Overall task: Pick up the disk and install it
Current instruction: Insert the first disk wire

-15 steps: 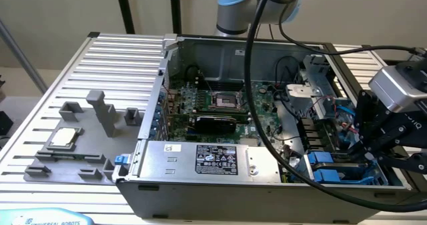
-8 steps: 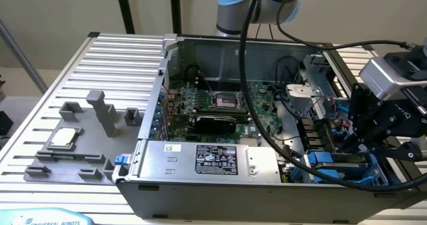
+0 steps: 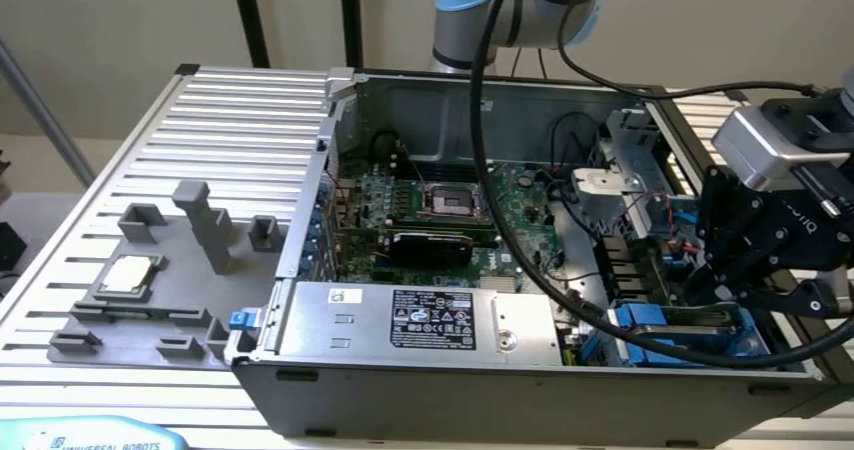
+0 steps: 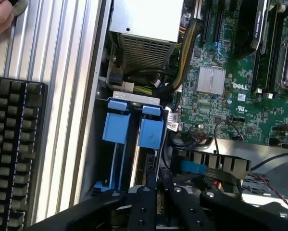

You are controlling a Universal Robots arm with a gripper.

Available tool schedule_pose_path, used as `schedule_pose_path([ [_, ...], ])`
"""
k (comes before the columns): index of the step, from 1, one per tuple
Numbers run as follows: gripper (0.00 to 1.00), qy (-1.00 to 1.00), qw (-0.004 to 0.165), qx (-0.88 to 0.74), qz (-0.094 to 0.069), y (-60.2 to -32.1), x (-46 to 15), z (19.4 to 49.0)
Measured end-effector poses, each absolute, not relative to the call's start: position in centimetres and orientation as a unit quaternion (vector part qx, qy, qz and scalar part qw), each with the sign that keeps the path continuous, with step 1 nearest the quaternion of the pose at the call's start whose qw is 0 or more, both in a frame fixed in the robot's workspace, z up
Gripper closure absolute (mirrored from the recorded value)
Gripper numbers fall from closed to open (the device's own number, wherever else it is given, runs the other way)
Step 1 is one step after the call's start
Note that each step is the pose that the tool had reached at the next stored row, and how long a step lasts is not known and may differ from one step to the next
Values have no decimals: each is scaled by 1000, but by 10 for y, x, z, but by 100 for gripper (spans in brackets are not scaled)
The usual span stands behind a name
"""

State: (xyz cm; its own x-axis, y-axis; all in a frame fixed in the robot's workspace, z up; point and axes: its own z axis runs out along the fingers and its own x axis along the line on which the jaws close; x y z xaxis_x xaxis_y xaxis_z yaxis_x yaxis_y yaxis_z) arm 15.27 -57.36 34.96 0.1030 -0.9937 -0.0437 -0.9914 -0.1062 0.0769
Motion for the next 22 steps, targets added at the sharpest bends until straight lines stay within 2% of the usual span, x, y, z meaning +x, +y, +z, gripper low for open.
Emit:
schedule_pose_path([
  [13,84,-714,35,698,-21,-574,153,349],
  [22,84,-721,44,691,-12,-568,153,348],
])
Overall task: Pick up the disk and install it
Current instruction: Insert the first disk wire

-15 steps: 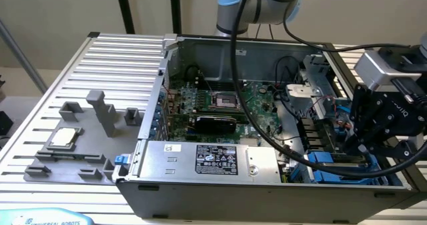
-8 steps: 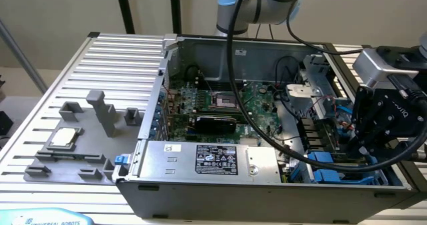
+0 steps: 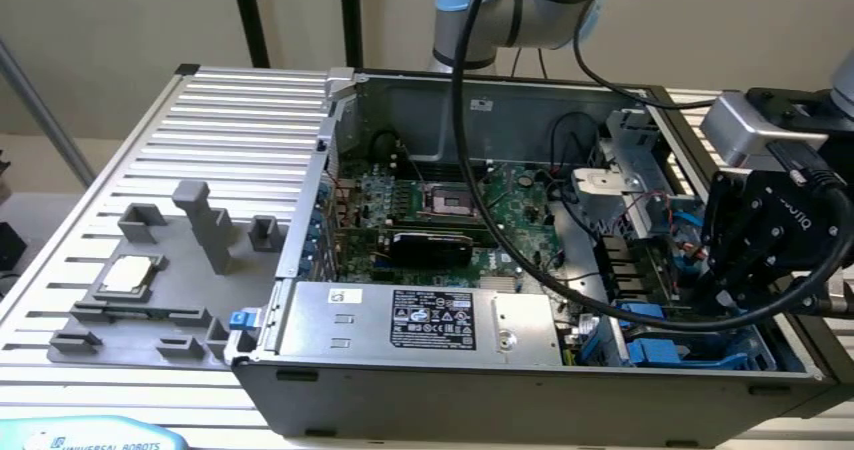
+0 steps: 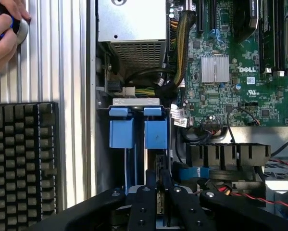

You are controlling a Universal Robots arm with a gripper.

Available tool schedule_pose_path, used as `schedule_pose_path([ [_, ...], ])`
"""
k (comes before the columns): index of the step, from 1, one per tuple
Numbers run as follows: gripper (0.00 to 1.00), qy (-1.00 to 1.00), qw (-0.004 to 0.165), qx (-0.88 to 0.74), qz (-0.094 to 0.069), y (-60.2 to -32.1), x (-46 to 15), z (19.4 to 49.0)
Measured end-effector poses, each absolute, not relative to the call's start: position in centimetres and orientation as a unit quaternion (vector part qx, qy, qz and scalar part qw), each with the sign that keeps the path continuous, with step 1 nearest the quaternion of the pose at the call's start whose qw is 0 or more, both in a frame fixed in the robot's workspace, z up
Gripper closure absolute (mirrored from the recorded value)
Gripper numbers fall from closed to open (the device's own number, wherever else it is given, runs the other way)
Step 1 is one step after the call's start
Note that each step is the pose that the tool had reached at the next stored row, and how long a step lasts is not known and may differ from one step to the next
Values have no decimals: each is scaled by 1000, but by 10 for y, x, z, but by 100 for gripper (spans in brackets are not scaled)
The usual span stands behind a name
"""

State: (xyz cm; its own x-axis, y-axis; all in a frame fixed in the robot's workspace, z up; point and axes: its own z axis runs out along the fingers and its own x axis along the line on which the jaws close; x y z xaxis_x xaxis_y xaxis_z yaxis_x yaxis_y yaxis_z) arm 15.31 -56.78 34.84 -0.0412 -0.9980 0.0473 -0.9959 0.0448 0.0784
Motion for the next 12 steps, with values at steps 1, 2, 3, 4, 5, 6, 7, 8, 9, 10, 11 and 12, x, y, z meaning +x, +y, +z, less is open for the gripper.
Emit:
schedule_pose_path([
  [1,84,-722,46,691,-10,-567,153,348],
  [2,84,-722,47,690,-9,-567,154,348],
  [3,84,-723,49,689,-7,-567,154,347],
  [4,84,-723,50,689,-6,-566,154,347],
  [5,84,-724,51,688,-5,-566,154,347],
  [6,84,-724,51,688,-5,-565,154,346],
  [7,84,-724,52,687,-4,-564,155,346],
  [8,84,-725,52,687,-4,-564,155,346],
  [9,84,-725,53,687,-3,-563,155,346],
  [10,84,-725,53,687,-3,-562,155,346],
  [11,84,-725,54,686,-2,-562,156,345],
  [12,84,-726,54,686,-2,-562,156,345],
])
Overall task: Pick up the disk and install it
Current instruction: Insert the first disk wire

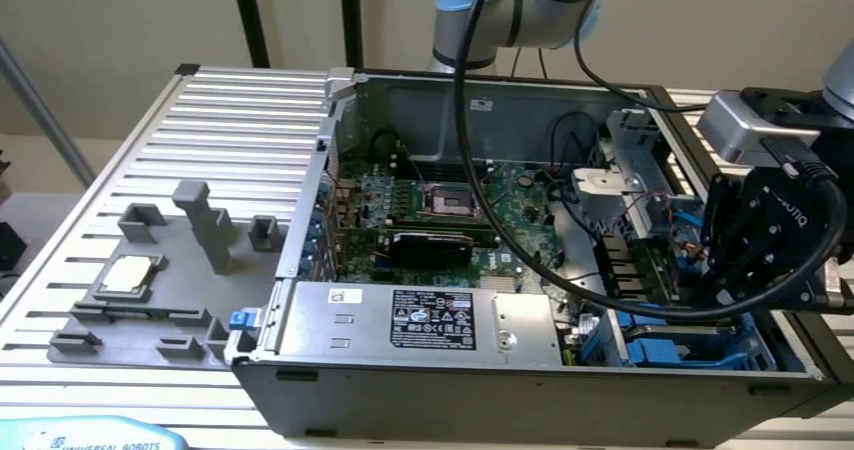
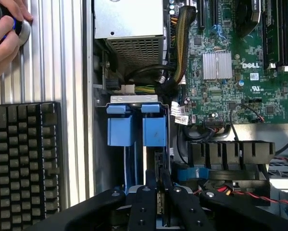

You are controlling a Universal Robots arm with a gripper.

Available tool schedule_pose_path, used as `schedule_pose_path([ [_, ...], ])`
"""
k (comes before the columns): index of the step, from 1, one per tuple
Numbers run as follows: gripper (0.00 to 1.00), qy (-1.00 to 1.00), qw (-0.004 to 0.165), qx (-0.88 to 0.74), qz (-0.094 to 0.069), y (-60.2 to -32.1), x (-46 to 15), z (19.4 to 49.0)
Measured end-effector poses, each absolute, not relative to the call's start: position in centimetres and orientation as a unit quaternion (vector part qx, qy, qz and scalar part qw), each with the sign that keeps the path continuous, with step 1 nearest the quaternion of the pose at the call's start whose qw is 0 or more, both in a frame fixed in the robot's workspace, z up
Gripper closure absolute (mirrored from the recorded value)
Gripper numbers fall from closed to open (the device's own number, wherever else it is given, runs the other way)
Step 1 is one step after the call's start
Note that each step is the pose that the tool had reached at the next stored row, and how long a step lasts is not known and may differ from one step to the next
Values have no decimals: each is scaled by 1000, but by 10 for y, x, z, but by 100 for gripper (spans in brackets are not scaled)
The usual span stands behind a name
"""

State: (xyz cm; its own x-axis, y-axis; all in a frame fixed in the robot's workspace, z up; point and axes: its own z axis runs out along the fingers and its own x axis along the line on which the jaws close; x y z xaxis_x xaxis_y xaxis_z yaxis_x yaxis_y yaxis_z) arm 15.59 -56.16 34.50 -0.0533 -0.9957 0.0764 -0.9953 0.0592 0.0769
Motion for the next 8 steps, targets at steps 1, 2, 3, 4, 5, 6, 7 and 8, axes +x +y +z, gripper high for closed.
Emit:
schedule_pose_path([
  [1,84,-726,55,686,-1,-561,156,345],
  [2,84,-726,55,685,-1,-561,156,344],
  [3,84,-727,56,685,0,-561,156,344],
  [4,84,-727,56,685,0,-560,157,344],
  [5,84,-727,56,684,1,-560,157,343],
  [6,84,-727,57,684,1,-560,157,343],
  [7,84,-727,57,684,1,-559,157,343],
  [8,84,-728,57,684,1,-559,157,343],
])
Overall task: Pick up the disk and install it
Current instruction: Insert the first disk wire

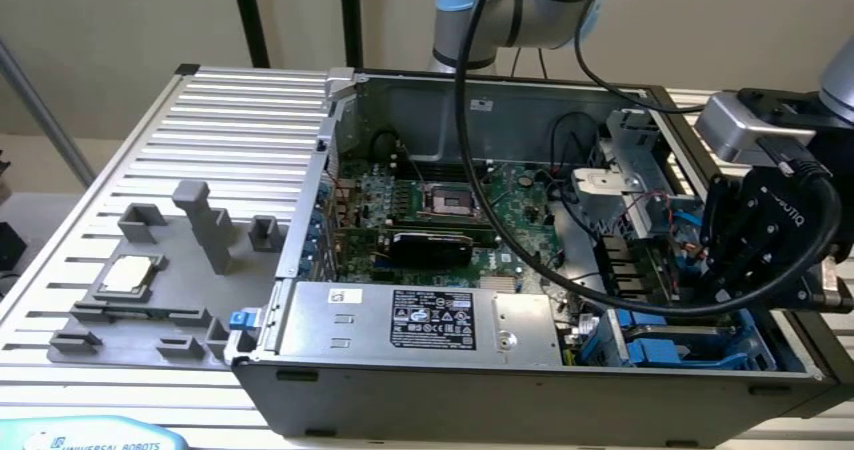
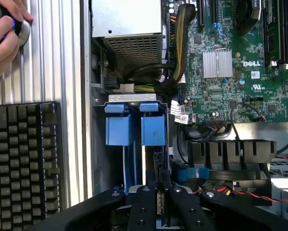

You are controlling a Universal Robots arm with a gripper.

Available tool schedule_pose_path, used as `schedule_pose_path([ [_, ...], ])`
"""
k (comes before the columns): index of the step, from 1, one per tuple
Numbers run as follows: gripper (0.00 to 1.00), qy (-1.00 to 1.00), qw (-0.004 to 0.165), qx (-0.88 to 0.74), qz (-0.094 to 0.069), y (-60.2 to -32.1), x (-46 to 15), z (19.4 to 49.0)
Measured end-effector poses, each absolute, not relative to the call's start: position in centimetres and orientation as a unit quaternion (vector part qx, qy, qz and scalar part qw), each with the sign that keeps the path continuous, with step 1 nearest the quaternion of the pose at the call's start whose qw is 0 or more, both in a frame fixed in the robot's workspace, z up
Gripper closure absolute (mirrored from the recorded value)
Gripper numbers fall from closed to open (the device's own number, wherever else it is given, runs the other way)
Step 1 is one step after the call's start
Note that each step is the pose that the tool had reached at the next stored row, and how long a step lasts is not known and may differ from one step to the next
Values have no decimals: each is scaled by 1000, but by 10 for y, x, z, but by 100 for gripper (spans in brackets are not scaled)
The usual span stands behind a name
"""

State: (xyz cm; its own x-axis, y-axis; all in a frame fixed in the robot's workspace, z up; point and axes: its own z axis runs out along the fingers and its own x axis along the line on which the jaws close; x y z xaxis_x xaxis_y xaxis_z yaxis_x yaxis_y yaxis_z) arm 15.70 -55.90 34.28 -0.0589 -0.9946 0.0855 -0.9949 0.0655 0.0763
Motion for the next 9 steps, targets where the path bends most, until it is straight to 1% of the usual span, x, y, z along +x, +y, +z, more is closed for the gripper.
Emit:
schedule_pose_path([
  [9,84,-730,63,681,7,-557,158,340],
])
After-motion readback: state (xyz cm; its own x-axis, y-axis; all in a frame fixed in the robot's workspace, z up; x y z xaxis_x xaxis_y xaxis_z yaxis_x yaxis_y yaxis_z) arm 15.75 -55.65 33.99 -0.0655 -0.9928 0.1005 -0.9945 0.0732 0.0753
